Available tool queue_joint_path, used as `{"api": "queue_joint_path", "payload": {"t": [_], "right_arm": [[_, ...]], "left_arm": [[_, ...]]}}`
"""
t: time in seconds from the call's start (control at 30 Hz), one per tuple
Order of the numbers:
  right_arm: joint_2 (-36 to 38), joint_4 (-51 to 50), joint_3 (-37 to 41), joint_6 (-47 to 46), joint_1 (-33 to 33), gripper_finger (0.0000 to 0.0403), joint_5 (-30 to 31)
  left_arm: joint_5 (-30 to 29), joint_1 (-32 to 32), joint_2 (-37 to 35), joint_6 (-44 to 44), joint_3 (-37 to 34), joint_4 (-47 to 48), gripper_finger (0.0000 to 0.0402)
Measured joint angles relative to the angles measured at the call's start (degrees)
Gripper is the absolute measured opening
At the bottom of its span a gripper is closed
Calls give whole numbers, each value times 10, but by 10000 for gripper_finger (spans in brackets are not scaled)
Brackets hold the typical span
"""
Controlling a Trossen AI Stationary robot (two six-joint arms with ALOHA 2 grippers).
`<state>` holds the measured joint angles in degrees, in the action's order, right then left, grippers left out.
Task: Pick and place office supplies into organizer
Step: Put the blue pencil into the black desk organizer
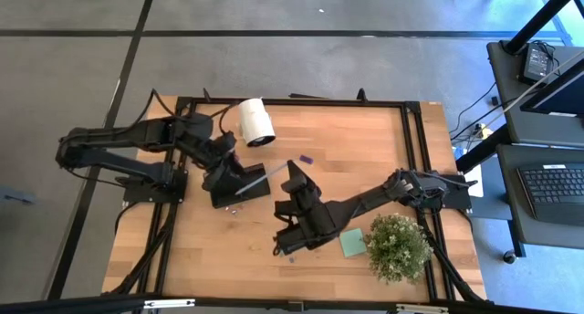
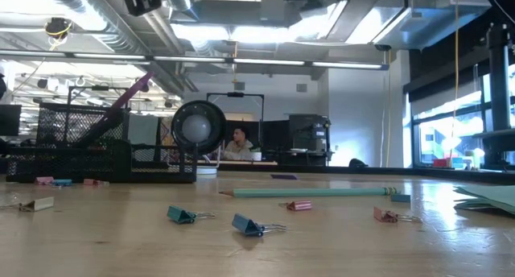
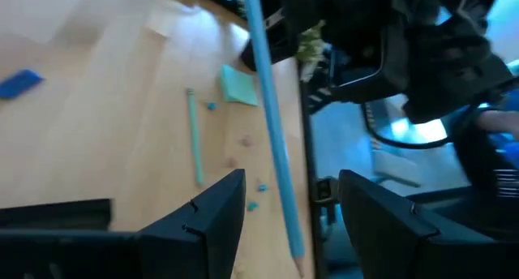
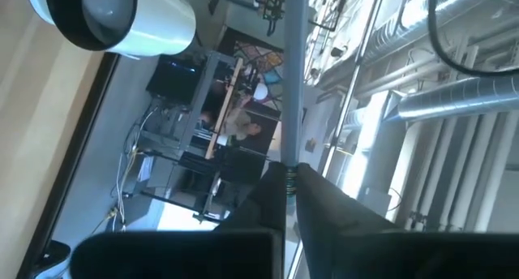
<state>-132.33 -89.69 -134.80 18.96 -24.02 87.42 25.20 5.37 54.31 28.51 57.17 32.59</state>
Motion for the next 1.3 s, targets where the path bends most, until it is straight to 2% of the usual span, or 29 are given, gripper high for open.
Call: {"api": "queue_joint_path", "payload": {"t": [0.33, 0.47, 0.57, 0.97, 1.13, 1.3], "right_arm": [[0, 53, 0, 55, -2, 19, 0], [0, 65, 0, 69, -2, 19, 0], [-1, 65, 0, 69, -3, 19, 0], [-1, 66, 0, 69, -3, 19, 2], [-1, 65, 0, 72, -3, 19, 6], [-1, 65, 0, 68, -3, 23, 6]], "left_arm": [[6, -24, 63, 38, 0, -69, 191], [28, -24, 83, 39, 0, -80, 184], [34, -24, 90, 39, 0, -89, 166], [35, -23, 82, 38, 0, -89, 53], [30, -22, 82, 44, -1, -83, 28], [29, -22, 82, 44, -1, -79, 22]]}}
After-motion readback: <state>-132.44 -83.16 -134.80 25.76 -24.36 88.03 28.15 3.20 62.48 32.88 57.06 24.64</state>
